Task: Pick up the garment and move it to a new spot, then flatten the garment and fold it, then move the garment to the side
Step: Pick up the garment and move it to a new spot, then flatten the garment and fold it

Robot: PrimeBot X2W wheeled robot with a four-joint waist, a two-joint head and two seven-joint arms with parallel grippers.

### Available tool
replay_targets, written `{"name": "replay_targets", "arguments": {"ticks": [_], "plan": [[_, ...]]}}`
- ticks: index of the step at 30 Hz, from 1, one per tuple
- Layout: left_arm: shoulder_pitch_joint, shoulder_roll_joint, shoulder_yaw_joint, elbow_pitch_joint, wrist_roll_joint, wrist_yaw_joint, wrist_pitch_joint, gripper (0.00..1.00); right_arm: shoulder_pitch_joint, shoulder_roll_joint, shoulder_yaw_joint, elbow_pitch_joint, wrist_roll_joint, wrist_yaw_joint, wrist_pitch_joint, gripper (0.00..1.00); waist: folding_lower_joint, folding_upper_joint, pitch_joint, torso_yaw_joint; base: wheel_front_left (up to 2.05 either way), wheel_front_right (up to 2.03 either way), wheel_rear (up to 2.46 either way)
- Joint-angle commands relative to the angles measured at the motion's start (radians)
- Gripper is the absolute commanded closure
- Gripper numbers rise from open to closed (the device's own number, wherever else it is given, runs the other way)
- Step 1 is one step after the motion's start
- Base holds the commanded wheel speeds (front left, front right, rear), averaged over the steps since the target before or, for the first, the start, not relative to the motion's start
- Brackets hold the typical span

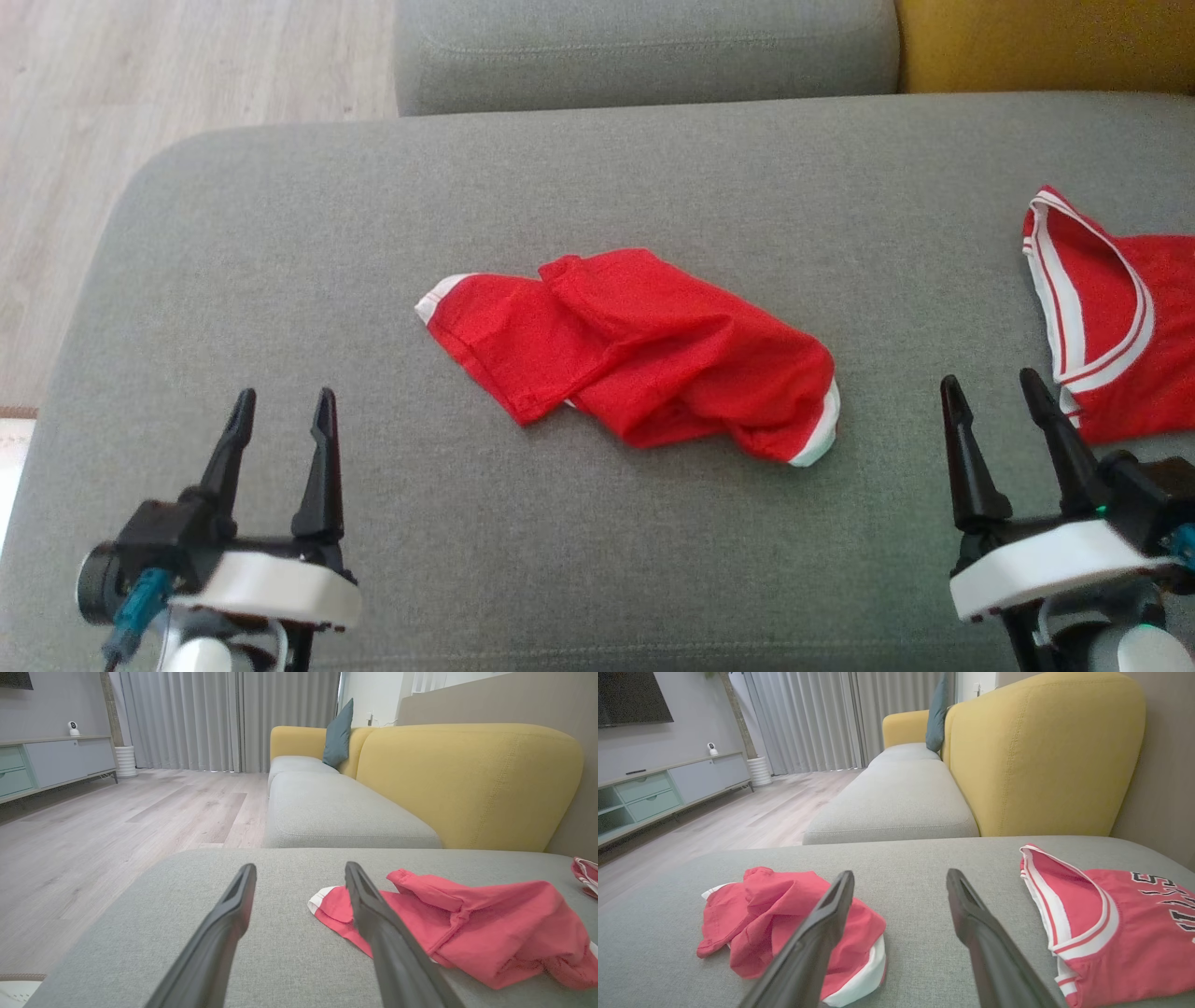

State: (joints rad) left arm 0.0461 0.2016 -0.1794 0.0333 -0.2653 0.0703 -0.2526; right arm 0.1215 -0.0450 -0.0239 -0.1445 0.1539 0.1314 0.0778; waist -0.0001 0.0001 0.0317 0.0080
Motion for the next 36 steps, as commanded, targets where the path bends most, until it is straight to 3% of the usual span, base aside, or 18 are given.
{"name": "replay_targets", "arguments": {"ticks": [1, 36], "plan": [[-0.031, 0.005, 0.045, -0.033, 0.010, -0.001, -0.009, 0.00, -0.021, -0.005, 0.018, -0.041, -0.007, -0.001, 0.003, 0.00, 0.0001, -0.0001, -0.007, -0.001, 0.00, 0.00, 0.00], [-0.033, -0.027, 0.064, -0.006, 0.065, -0.036, -0.009, 0.00, -0.016, -0.005, 0.035, -0.060, 0.006, -0.001, 0.007, 0.00, 0.0001, -0.0001, 0.011, -0.006, 0.00, 0.00, 0.00]]}}
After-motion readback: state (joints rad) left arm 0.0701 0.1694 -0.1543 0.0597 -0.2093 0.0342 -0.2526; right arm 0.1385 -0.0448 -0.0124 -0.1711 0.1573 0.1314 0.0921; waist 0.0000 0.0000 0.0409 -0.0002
